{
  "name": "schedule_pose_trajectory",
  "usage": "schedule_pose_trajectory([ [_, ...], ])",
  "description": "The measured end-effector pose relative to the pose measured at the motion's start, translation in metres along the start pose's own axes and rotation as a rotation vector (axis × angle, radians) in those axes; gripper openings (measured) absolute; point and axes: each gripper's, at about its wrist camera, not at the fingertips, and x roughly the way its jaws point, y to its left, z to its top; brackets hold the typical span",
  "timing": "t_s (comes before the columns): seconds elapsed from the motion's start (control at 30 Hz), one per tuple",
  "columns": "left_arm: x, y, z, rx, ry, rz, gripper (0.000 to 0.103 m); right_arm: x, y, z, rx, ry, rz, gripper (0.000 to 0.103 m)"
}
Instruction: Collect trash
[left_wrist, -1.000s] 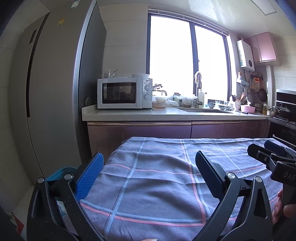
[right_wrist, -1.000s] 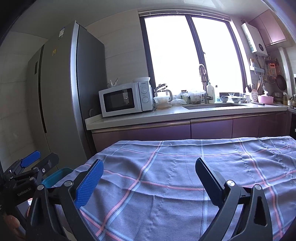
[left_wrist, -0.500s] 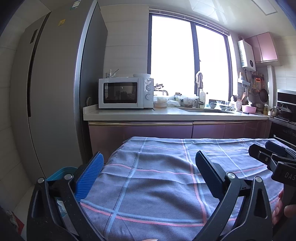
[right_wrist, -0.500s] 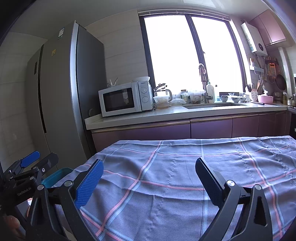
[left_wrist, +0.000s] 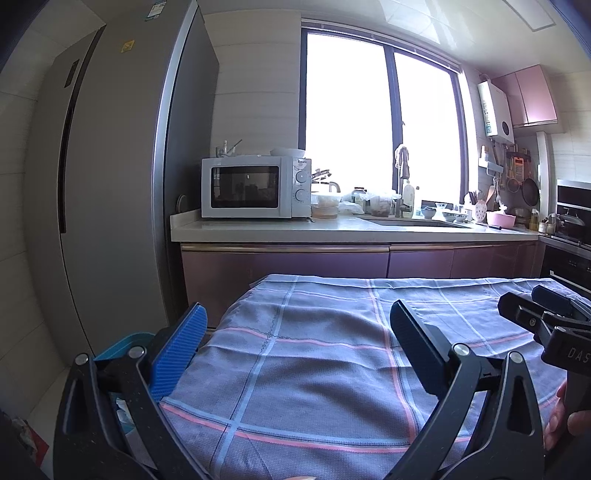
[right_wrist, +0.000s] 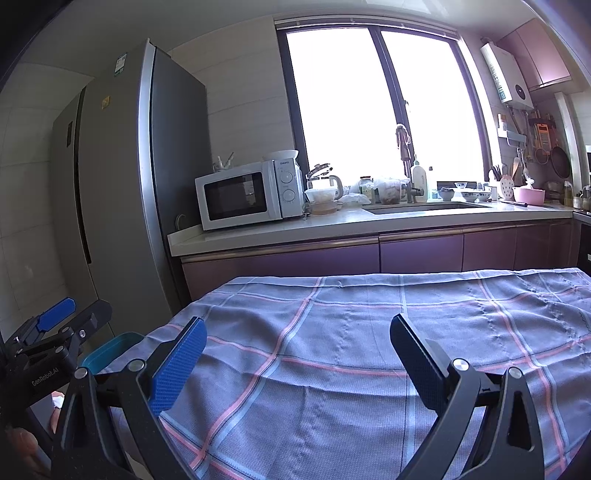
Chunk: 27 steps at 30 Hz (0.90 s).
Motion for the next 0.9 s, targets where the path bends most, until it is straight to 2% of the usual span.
schedule_pose_trajectory([
  [0.9, 0.0002, -0.0014, 0.0013, 0.003, 0.003, 0.009, 0.098, 0.0029, -0.0033, -0.0031, 0.013, 0.001, -0.008, 0.096],
])
